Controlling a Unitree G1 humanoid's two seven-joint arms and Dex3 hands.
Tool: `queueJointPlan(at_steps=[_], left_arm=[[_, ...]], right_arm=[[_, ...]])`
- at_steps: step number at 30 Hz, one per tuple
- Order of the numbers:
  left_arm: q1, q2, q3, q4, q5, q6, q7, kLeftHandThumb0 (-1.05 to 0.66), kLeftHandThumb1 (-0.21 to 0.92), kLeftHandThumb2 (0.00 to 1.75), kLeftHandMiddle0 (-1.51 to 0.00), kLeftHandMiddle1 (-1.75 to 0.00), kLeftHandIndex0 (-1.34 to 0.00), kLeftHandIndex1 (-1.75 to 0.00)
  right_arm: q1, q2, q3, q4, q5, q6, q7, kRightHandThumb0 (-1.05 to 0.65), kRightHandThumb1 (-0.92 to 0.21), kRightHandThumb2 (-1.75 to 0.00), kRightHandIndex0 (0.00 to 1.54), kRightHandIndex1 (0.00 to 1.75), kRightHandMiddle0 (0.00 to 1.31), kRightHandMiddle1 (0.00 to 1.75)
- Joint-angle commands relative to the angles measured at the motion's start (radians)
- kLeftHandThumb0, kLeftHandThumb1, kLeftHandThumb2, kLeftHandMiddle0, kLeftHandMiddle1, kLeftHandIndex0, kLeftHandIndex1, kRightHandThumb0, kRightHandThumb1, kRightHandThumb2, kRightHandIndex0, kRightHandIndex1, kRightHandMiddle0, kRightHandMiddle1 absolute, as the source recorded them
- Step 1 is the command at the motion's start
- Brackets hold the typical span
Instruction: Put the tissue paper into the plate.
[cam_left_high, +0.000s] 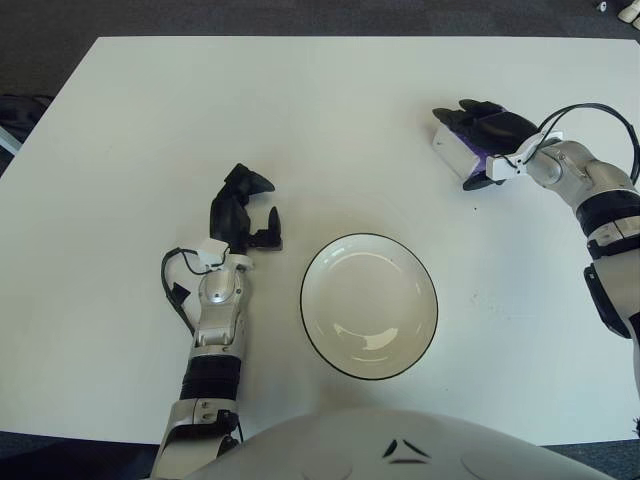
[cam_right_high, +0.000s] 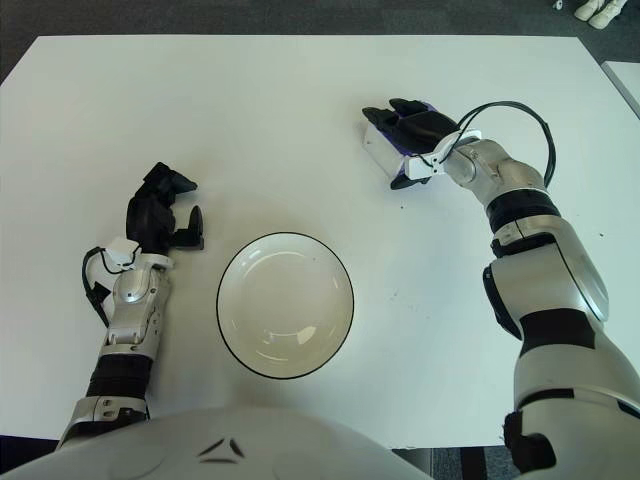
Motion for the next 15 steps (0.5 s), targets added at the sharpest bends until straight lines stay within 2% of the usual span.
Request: queueJointPlan(at_steps=[1,7,8,9,10,11,12,13,15], left_arm=[[0.069,-0.006,0.001,0.046,-0.004,0.049,0.006,-0.01,-0.05,1.72,-0.9,-1.75,-0.68,-1.67],[0.071,-0.007,0.003,0.045,-0.003,0.052,0.009,-0.01,-0.05,1.71,-0.9,-1.75,-0.69,-1.66],[0.071,-0.007,0.003,0.044,-0.002,0.053,0.01,-0.01,-0.05,1.72,-0.9,-1.75,-0.69,-1.66],[0.072,-0.007,0.003,0.042,-0.002,0.054,0.01,-0.01,-0.05,1.72,-0.9,-1.75,-0.69,-1.66],[0.072,-0.007,0.003,0.041,-0.001,0.055,0.011,-0.01,-0.06,1.72,-0.9,-1.75,-0.69,-1.66],[0.072,-0.007,0.004,0.04,-0.001,0.055,0.012,-0.01,-0.06,1.72,-0.9,-1.75,-0.69,-1.66],[0.072,-0.007,0.004,0.039,-0.001,0.055,0.012,-0.01,-0.06,1.72,-0.9,-1.75,-0.69,-1.66],[0.072,-0.007,0.004,0.038,-0.001,0.056,0.013,-0.01,-0.06,1.73,-0.9,-1.75,-0.69,-1.66],[0.073,-0.007,0.006,0.037,-0.001,0.057,0.014,-0.01,-0.06,1.73,-0.9,-1.75,-0.7,-1.66]], right_arm=[[0.039,0.043,0.036,0.062,-0.028,0.028,-0.024,-1.03,-0.34,-0.77,0.0,0.0,0.0,0.0],[0.053,0.077,0.031,0.133,0.009,0.056,-0.009,-1.03,-0.37,-0.76,0.0,0.0,0.0,0.0],[0.056,0.081,0.026,0.141,0.018,0.059,-0.004,-1.0,-0.36,-0.79,0.0,0.0,0.0,0.16],[0.061,0.087,0.019,0.148,0.03,0.06,-0.002,-0.99,-0.35,-0.81,0.0,0.0,0.0,0.23],[0.064,0.09,0.015,0.152,0.038,0.06,-0.001,-0.94,-0.32,-0.86,0.0,0.0,0.0,0.48],[0.069,0.094,0.009,0.155,0.049,0.058,0.0,-0.92,-0.3,-0.9,0.0,0.0,0.0,0.66],[0.072,0.097,0.006,0.157,0.058,0.056,0.0,-0.89,-0.29,-0.92,0.0,0.07,0.0,0.79],[0.075,0.099,0.003,0.158,0.066,0.053,-0.001,-0.86,-0.26,-0.97,0.0,0.19,0.0,1.0],[0.08,0.102,-0.001,0.158,0.077,0.045,-0.002,-0.81,-0.22,-1.02,0.0,0.44,0.0,1.26]])
